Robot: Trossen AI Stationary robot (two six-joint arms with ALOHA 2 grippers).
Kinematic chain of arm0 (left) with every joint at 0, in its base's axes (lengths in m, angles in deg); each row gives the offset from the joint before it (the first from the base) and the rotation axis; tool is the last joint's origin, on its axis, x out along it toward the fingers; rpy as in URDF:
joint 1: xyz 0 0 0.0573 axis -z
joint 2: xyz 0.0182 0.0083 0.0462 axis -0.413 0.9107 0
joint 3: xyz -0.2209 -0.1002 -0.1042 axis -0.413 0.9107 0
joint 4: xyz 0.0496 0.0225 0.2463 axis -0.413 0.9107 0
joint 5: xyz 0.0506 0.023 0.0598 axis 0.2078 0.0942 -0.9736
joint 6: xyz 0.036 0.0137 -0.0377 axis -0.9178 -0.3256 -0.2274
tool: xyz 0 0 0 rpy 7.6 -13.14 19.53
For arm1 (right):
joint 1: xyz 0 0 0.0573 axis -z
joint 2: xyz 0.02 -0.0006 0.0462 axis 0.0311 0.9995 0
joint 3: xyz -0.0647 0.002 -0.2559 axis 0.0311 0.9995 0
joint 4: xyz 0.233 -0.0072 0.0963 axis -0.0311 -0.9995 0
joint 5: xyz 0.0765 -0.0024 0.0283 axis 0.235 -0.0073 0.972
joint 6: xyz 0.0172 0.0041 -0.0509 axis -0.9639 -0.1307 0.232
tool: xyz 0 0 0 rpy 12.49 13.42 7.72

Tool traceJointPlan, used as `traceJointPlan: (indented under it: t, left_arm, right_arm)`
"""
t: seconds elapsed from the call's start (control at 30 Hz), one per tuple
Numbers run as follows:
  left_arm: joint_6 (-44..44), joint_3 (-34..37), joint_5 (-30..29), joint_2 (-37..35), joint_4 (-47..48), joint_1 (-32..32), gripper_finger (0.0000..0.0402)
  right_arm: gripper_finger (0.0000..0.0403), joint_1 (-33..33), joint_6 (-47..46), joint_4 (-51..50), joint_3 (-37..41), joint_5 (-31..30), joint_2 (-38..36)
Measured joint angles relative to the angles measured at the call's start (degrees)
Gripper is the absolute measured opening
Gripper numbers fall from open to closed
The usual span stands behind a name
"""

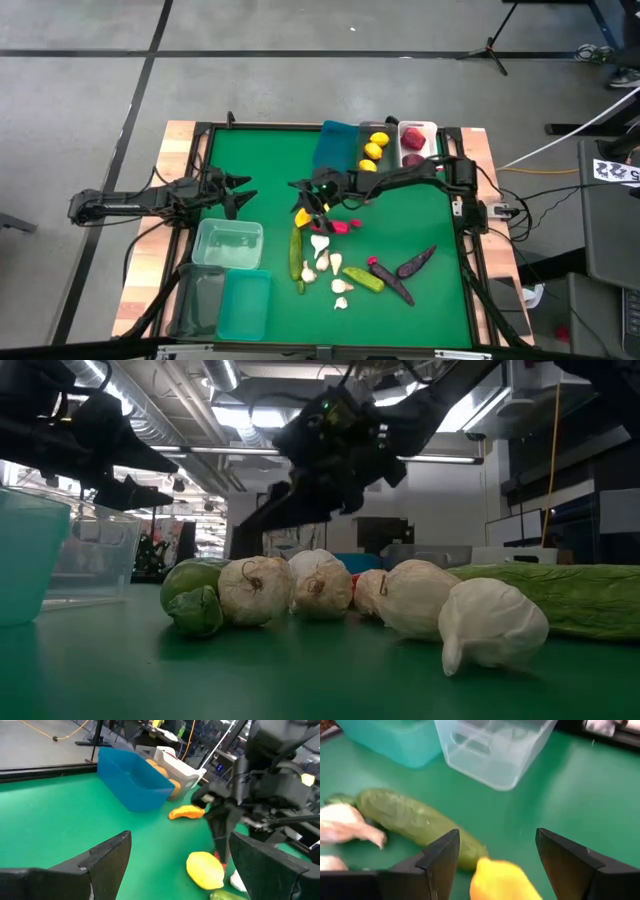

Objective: Sort produce into baskets
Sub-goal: Put the yellow lemon into the black bin

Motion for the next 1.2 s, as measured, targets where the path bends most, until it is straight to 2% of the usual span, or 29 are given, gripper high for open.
traceJointPlan:
  t: [0.23,0.43,0.8,1.03,1.2]
  left_arm:
    - [0.1,0.0,0.0,0.7,0.0,0.0,0.0329]
    - [-0.3,0.0,0.0,0.7,0.0,0.0,0.0329]
    - [-0.1,0.0,-0.1,1.3,-0.2,0.0,0.0329]
    - [0.8,0.0,-0.2,2.4,0.0,0.0,0.0329]
    - [1.1,0.0,-0.2,2.6,-0.1,0.0,0.0329]
  right_arm:
    - [0.0260,2.0,1.6,-5.6,0.1,-0.3,0.9]
    - [0.0260,3.4,2.2,-4.9,0.8,-0.4,1.0]
    - [0.0260,3.3,1.5,-2.6,-0.8,1.6,5.4]
    - [0.0259,3.2,1.3,-3.5,-0.8,0.2,5.6]
    - [0.0231,3.2,1.2,-3.8,-0.8,-0.2,5.6]
